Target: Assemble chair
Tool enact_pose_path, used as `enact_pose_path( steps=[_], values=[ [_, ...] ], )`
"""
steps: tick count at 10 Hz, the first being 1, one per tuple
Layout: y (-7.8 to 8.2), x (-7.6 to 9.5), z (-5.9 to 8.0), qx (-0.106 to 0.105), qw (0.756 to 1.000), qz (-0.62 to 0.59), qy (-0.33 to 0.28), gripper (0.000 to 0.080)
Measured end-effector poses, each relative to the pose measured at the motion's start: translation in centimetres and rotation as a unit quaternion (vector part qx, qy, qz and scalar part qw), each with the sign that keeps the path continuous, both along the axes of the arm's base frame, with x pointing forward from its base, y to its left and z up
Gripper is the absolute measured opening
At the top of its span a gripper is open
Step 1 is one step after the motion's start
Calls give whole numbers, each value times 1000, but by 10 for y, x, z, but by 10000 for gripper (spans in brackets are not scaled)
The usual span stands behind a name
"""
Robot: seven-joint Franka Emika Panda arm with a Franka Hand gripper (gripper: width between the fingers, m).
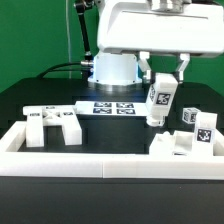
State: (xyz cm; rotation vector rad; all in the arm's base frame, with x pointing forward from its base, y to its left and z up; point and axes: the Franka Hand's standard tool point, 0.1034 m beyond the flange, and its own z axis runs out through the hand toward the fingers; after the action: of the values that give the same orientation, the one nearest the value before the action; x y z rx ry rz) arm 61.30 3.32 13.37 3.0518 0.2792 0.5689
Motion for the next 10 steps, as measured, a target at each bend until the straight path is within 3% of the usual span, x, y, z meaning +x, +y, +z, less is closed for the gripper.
enact_pose_path(
  steps=[3, 4, 6, 9, 10],
  values=[
    [-3, -1, -3, 0, 1000, -1, 3, 290],
    [-16, -4, -12, 12, 1000, -17, 13, 290],
    [-8, 8, -19, 30, 999, -19, 17, 290],
    [6, 27, -7, 52, 998, -31, 12, 290],
    [5, 25, -10, 50, 998, -28, 13, 290]
  ],
)
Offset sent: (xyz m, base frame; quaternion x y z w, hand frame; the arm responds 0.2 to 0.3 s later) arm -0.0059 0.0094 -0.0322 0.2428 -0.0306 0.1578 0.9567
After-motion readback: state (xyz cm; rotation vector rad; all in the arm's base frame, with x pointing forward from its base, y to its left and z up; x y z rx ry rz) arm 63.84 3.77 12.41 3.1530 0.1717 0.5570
